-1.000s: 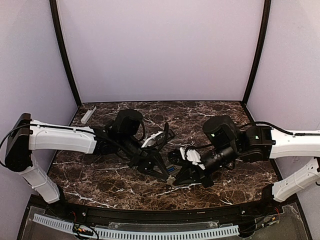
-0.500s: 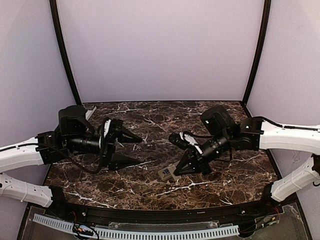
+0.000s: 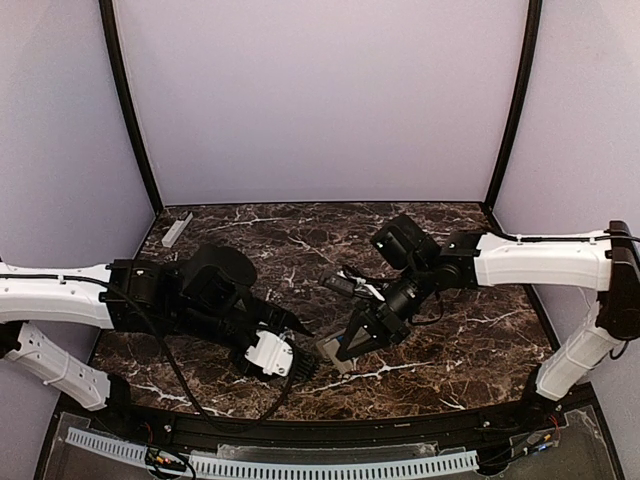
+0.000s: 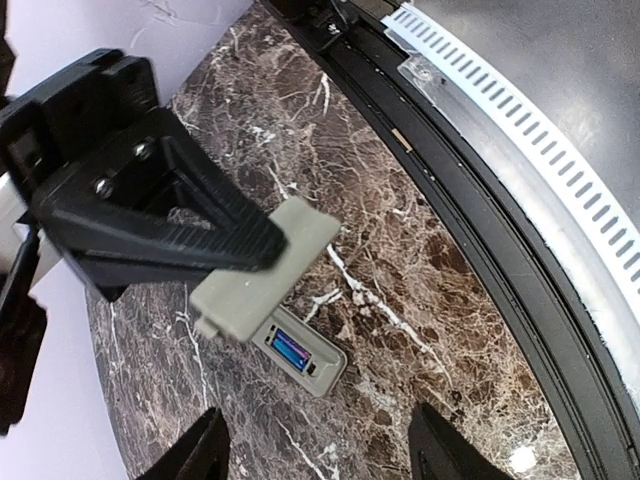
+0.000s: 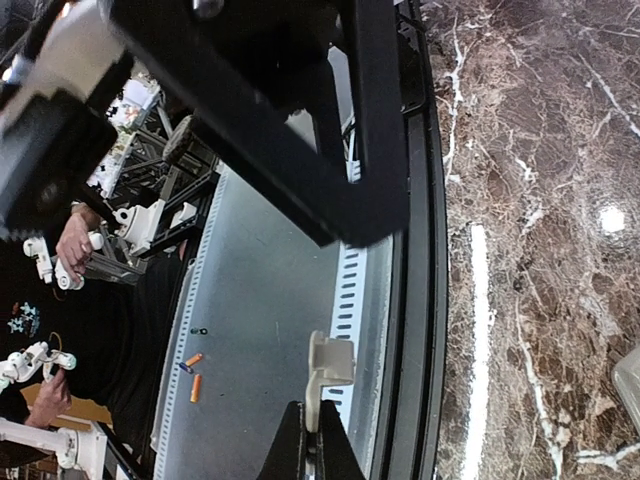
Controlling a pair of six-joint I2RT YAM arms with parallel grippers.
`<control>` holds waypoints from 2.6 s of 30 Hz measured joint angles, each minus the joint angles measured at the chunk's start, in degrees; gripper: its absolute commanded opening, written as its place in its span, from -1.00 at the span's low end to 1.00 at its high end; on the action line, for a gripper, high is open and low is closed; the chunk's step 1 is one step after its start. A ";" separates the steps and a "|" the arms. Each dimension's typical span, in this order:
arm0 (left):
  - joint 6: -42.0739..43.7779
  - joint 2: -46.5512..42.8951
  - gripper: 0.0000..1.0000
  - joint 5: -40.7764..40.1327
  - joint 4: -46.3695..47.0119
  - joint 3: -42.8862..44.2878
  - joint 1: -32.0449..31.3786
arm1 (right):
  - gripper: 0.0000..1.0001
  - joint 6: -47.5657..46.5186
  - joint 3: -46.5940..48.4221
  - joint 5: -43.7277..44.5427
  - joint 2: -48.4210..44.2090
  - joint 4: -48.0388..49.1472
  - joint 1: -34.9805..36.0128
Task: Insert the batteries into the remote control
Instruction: Pass from the right arm to the left, then hold the remote control without the battery cover at the center of the board.
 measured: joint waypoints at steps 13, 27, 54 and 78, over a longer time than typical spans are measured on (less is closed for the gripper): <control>4.17 8.92 0.28 -5.07 -3.56 5.99 -3.52 | -1.00 1.33 1.09 -3.50 5.44 -1.57 0.31; 4.44 14.08 -0.07 -3.52 -5.46 10.84 -4.13 | -1.00 1.29 2.05 -4.74 7.93 -2.60 0.83; 3.72 16.37 -0.94 -3.74 -7.17 10.91 -5.77 | -0.21 1.60 2.21 -7.67 10.19 -3.87 -1.22; -47.25 28.24 -0.99 -20.98 10.08 5.14 1.31 | -0.16 17.29 -13.03 16.90 6.80 16.52 -26.34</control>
